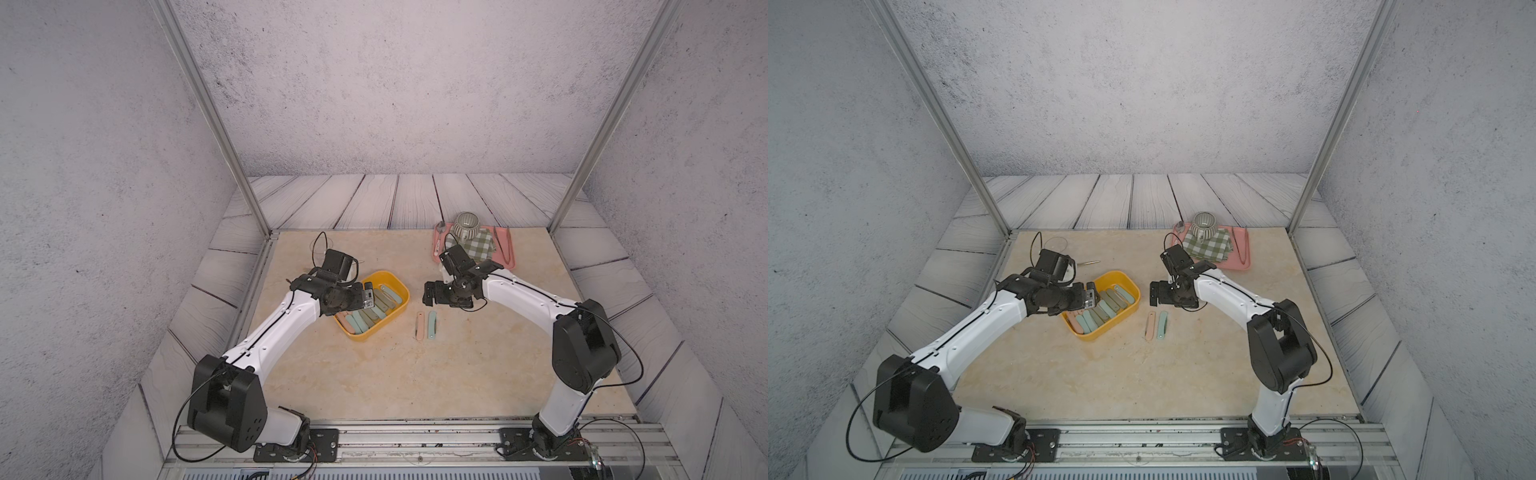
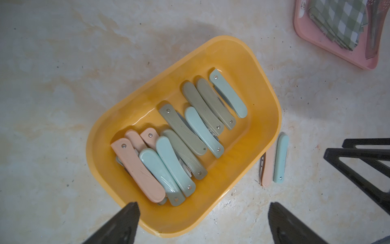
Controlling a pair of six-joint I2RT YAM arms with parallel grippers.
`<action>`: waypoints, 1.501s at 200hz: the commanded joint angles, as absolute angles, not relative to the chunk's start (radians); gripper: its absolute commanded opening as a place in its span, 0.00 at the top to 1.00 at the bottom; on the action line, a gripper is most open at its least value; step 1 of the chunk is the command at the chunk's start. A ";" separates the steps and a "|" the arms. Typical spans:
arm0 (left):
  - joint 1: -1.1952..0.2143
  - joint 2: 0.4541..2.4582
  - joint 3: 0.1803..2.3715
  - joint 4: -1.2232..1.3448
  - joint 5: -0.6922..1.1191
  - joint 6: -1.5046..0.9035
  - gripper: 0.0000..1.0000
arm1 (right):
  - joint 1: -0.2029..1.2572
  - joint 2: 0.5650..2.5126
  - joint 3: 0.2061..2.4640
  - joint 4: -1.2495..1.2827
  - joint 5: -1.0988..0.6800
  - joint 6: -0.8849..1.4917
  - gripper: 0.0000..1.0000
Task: Take the fruit knife out of the storage box
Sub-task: Place the fruit knife at the center of the board, then pick up the fruit knife from the storage box.
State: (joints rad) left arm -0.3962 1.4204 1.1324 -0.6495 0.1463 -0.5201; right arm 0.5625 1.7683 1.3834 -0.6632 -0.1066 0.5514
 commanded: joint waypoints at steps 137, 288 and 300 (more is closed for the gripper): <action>-0.419 1.737 1.189 -0.683 0.099 -0.760 0.47 | 0.552 1.724 1.427 -0.770 -0.112 0.467 0.01; -0.419 1.867 1.178 -0.646 0.041 -0.757 0.48 | 0.536 1.736 1.411 -0.752 -0.148 0.449 0.01; -0.419 1.869 1.175 -0.642 0.030 -0.759 0.48 | 0.535 1.738 1.412 -0.753 -0.149 0.449 0.01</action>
State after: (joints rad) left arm -0.4175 1.8397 1.1873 -0.6228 0.0784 -0.7673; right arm 0.5392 1.7630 1.4250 -0.7475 -0.1333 0.4587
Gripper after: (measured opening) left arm 0.519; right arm 0.988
